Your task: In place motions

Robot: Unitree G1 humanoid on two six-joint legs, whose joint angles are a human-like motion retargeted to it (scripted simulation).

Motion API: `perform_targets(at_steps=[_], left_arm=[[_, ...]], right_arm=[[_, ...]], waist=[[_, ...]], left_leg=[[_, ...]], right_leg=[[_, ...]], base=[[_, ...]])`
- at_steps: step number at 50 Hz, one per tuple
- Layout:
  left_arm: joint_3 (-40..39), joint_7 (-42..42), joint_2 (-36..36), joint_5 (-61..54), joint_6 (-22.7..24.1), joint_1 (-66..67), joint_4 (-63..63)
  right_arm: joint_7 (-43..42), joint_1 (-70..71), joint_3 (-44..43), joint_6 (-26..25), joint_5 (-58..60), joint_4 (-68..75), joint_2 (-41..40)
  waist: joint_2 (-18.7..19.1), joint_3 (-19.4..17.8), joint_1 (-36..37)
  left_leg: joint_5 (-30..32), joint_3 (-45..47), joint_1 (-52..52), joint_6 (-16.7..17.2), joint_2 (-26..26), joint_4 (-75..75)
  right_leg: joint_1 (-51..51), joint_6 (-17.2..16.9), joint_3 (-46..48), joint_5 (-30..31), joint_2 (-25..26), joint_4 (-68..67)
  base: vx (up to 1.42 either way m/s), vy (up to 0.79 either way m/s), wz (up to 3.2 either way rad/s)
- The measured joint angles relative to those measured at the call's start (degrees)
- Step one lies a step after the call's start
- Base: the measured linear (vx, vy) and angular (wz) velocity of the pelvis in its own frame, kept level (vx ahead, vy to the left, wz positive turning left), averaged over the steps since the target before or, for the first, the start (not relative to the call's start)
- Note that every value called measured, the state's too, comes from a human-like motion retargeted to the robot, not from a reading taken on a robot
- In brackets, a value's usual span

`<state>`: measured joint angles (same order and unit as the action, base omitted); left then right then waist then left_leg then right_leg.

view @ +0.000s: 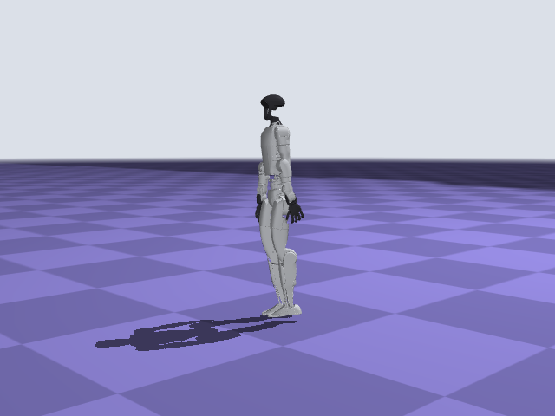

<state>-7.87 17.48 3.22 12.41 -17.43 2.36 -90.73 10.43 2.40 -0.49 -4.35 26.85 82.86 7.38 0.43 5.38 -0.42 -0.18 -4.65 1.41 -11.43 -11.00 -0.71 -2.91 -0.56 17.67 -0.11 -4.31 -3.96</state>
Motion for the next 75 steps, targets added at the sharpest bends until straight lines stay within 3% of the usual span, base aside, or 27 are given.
perform_targets(at_steps=[11,19,25,30,35,37,39,43,45,47,50,55,57,60,63,65,67,75], left_arm=[[0.01,0.23,-0.33,-0.44,0.17,-0.25,0.41],[0.56,-0.33,0.22,-1.16,0.47,-0.08,-2.55],[1.81,-0.65,1.52,1.63,-0.93,1.71,-4.49],[1.67,-1.28,2.11,3.15,-1.25,3.00,-4.05],[1.25,-1.80,2.41,2.14,-2.09,2.79,-3.86],[1.14,-1.89,2.79,1.69,-2.24,2.48,-2.95],[0.88,-1.95,3.38,1.35,-2.24,2.37,-1.60],[0.59,-2.99,3.41,-1.05,-1.73,2.08,2.10],[0.50,-3.52,3.25,-3.69,-0.69,1.07,3.79],[0.11,-3.75,3.14,-5.83,0.75,0.33,5.08],[0.03,-4.35,1.33,-6.71,1.93,-1.13,7.27],[1.94,-4.06,-2.10,-6.72,3.58,-3.71,9.68],[3.89,-2.52,-2.48,-4.72,3.97,-4.14,10.65],[6.56,-2.26,-2.39,-0.81,4.20,-4.38,11.41],[8.19,-3.06,-2.16,2.39,4.47,-3.48,11.18],[8.19,-2.26,-1.78,4.50,4.37,-2.90,10.86],[7.28,-2.15,-1.66,5.59,4.10,-1.99,10.57],[3.06,-2.22,-2.67,2.02,2.61,1.33,8.79]], right_arm=[[0.61,-0.32,0.48,0.43,0.92,0.64,-0.10],[1.42,0.52,2.44,1.12,3.89,-3.48,-0.57],[1.49,1.76,6.71,3.13,5.99,-8.55,-0.92],[0.65,2.31,7.33,3.44,7.00,-8.76,-0.40],[-1.38,1.62,4.10,1.28,2.97,-4.64,0.00],[-2.33,1.34,2.37,0.46,-0.03,-2.14,0.17],[-3.09,0.92,0.91,-0.27,-2.80,0.69,0.38],[-3.64,0.33,-1.48,-2.12,-5.55,5.35,0.75],[-3.92,0.50,-2.33,-2.47,-5.32,5.96,0.72],[-3.81,0.19,-1.92,-2.14,-4.37,5.69,0.84],[-4.00,-0.19,-1.61,-1.93,-2.56,5.05,1.65],[-5.45,0.68,-2.30,-1.97,-2.32,4.45,2.53],[-5.17,0.61,-2.62,-1.85,-2.84,4.06,2.71],[-4.61,0.31,-2.96,-2.03,-3.35,3.76,2.67],[-4.36,-0.43,-2.47,-2.47,-3.72,3.55,2.54],[-3.75,-0.93,-2.15,-3.14,-3.69,2.38,2.22],[-3.76,-1.71,-1.82,-2.83,-4.17,1.10,1.43],[-3.07,-1.12,-0.46,-1.92,-6.71,0.23,1.52]], waist=[[-1.20,-0.19,-0.47],[-1.69,-1.89,-2.84],[-0.72,-2.74,-3.49],[-0.46,-2.30,-2.48],[0.41,-0.64,-3.80],[0.10,-0.22,-4.76],[-0.28,0.61,-4.88],[-4.15,1.02,-4.01],[-7.00,-0.23,-4.09],[-6.32,-2.04,-2.80],[-6.40,-1.48,-2.73],[-6.40,-2.31,-1.46],[-5.26,-2.70,-1.32],[-1.90,-3.36,-0.51],[0.74,-3.88,-0.06],[2.30,-3.38,-2.04],[2.81,-3.45,-2.19],[1.74,-4.29,-0.33]], left_leg=[[-1.04,0.54,0.18,-0.11,-0.70,0.09],[-3.05,9.05,0.42,0.32,2.42,-0.82],[-7.13,21.59,-0.12,1.62,7.91,-1.27],[-11.19,32.25,-2.90,3.78,10.70,-1.48],[-14.49,38.21,-5.01,6.01,12.99,0.39],[-15.56,40.01,-6.41,6.74,13.27,1.67],[-15.83,42.78,-7.69,7.29,14.39,3.79],[-12.09,47.16,-8.20,4.68,16.64,14.27],[-10.69,45.37,-5.29,-1.40,18.66,25.57],[-11.78,37.57,-1.33,-3.57,24.44,40.10],[-9.76,22.98,6.27,-3.57,18.22,45.53],[-8.73,14.37,10.21,-3.57,7.40,36.73],[-7.15,10.25,10.34,-2.19,4.08,29.53],[-3.64,2.40,9.08,2.74,1.87,17.06],[3.46,-6.39,7.61,3.07,-0.90,9.76],[1.01,0.43,8.02,5.95,3.95,11.02],[1.32,1.03,7.05,7.24,5.10,9.39],[4.19,0.53,7.51,6.35,3.04,7.02]], right_leg=[[-0.38,-0.55,0.21,0.38,-0.86,-0.71],[-5.06,2.74,-2.96,0.68,1.24,-1.78],[-4.81,1.14,19.93,-6.08,-1.66,-0.98],[-4.50,2.01,33.73,-4.73,-3.61,-2.73],[-5.88,5.14,29.61,-0.83,-3.67,-2.51],[-5.67,4.23,27.06,1.37,-3.08,-0.54],[-5.85,5.52,25.03,2.03,-2.05,1.36],[-4.51,5.27,19.88,1.42,-2.50,3.78],[-3.36,3.43,16.65,1.16,-5.11,4.03],[-0.48,3.57,15.19,0.08,-2.02,4.49],[-1.37,3.99,12.03,0.49,-1.84,4.70],[-3.04,4.21,7.79,1.73,-3.11,4.09],[-3.33,4.11,6.30,1.92,-2.54,3.87],[-2.96,4.44,4.71,1.77,1.04,3.76],[-1.74,4.88,2.55,1.56,4.08,3.68],[-2.03,5.25,2.80,1.47,5.24,3.49],[-2.21,5.64,1.64,1.49,5.90,2.91],[-2.35,6.64,4.53,1.19,4.14,3.14]], base=[[0.00,0.00,0.00],[-0.03,-0.10,-0.87],[0.02,-0.28,-2.53],[0.21,-0.30,-2.82],[0.37,-0.30,-1.92],[0.46,-0.32,-1.25],[0.52,-0.32,-1.41],[0.52,-0.31,-1.30],[0.40,-0.33,-1.34],[0.45,-0.31,-1.79],[0.28,-0.06,-1.28],[0.15,0.10,-1.21],[0.18,0.15,-1.04],[0.17,0.10,-1.16],[0.18,0.08,-1.01],[0.12,0.07,-0.29],[0.07,0.05,-0.39],[-0.03,0.08,0.29]])
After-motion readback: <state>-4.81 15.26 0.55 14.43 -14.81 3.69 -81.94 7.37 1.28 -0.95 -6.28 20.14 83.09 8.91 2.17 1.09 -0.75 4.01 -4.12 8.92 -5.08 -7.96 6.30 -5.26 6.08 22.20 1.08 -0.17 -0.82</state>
